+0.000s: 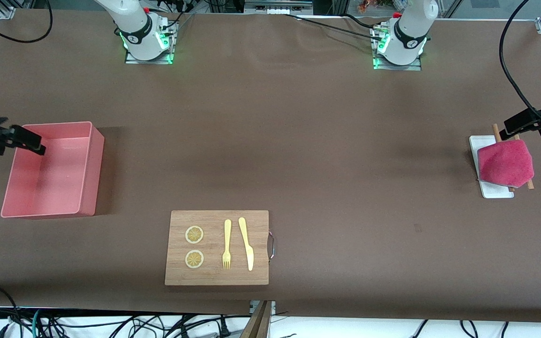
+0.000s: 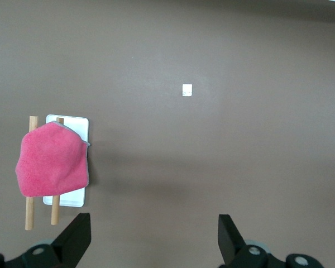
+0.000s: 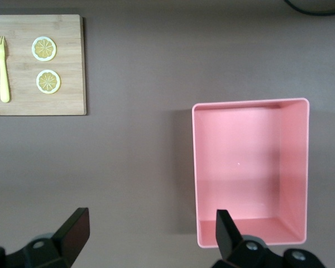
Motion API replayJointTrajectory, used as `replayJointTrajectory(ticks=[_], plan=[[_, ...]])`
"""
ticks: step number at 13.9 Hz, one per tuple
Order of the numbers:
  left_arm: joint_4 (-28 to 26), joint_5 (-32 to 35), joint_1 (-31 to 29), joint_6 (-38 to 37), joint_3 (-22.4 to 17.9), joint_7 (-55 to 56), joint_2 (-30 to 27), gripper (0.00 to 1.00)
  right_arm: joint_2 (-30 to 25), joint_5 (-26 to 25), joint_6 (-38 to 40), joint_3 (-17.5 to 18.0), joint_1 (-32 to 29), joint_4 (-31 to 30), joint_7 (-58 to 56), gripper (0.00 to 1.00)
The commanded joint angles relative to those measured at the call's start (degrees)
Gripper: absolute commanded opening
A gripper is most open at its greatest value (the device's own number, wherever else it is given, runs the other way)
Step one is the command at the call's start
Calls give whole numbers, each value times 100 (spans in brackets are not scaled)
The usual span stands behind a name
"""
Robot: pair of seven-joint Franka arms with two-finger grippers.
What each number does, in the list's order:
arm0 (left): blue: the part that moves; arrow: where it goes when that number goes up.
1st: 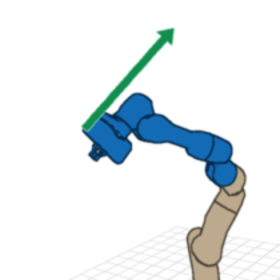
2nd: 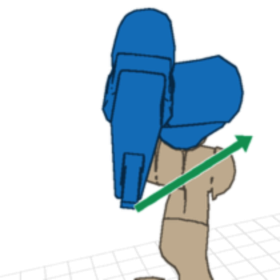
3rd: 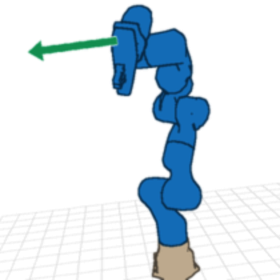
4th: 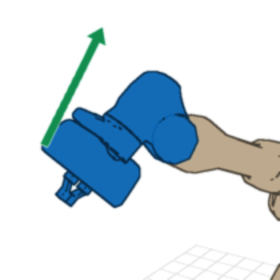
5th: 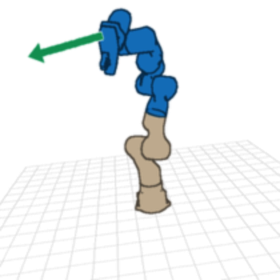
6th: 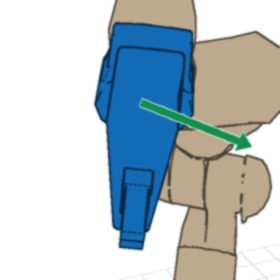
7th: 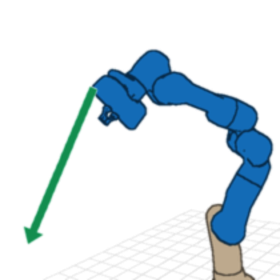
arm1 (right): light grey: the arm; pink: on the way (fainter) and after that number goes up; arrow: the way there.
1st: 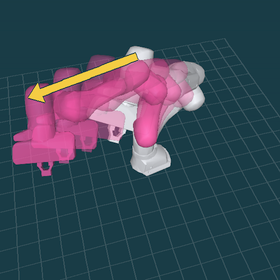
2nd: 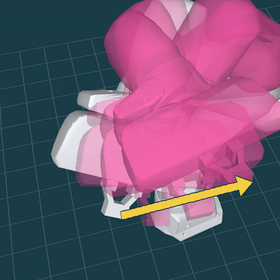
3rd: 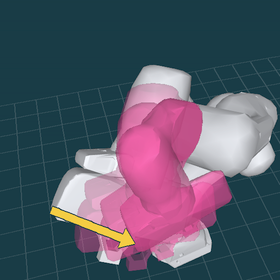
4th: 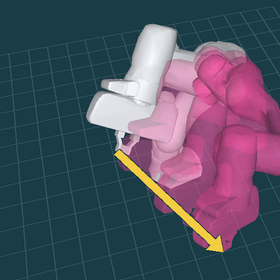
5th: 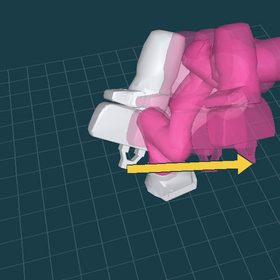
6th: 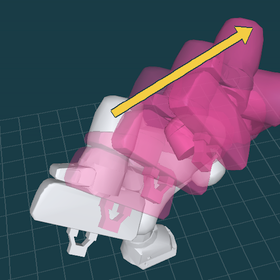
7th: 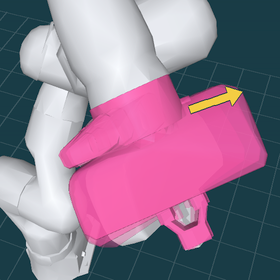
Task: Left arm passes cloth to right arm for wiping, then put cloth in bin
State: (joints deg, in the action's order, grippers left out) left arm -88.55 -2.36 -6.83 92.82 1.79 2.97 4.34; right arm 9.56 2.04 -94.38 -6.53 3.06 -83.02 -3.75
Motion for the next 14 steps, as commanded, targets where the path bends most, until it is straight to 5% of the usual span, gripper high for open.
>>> replayJointTrajectory(ticks=[1, 4, 14], plan=[[66, -89, -55, -27, 23, -77, 6, 100, -385, -490, -19, 309, -130, -399, -82, 100], [145, -36, -11, -27, 32, -60, 67, 100, -420, -643, 95, 617, -254, -399, -100, 100], [320, -1, -46, -9, -21, -51, 67, 100, -288, -626, 140, 582, -245, -285, -21, 100]])
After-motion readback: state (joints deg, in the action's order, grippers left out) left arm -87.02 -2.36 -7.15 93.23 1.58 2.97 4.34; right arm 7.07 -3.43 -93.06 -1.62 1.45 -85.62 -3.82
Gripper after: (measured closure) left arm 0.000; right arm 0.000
